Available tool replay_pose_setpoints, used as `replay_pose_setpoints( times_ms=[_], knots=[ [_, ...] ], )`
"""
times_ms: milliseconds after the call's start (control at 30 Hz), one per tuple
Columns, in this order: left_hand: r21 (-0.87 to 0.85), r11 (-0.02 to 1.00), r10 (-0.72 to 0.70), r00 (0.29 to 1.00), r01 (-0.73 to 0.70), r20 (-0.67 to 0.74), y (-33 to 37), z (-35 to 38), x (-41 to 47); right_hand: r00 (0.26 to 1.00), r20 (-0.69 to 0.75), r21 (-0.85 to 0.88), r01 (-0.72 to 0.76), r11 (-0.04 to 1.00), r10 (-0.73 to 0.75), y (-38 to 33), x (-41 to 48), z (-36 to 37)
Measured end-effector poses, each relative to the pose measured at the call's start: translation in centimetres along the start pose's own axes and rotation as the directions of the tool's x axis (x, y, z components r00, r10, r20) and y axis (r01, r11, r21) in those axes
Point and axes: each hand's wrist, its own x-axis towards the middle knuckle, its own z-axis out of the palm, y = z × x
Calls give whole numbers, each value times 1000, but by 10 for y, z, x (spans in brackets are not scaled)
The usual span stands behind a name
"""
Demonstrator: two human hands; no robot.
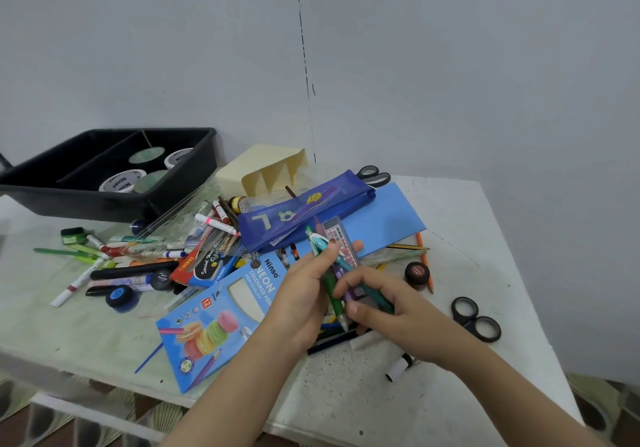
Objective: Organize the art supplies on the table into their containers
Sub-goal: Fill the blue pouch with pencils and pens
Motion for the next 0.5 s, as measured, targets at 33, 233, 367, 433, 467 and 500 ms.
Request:
replay_pose_setpoints(
  times_ms=[33,233,367,433,467,500],
  knots=[
    [5,1000,-8,1000,8,10,0,0,0,1000,5,53,-22,998,22,0,0,0],
    [66,997,-46,997,43,59,3,-1,3,994,-55,288,-78,955,98,-4,2,2],
    [100,992,-87,994,80,70,7,-4,6,983,-128,326,-87,942,135,-6,5,6],
    [110,990,-97,992,88,79,9,-6,7,978,-153,317,-87,944,142,-6,7,8],
    [113,990,-98,992,88,83,10,-6,8,976,-158,315,-94,945,150,-6,8,8],
    [119,989,-99,991,89,86,11,-7,9,975,-158,313,-104,944,159,-6,8,9]
  ],
)
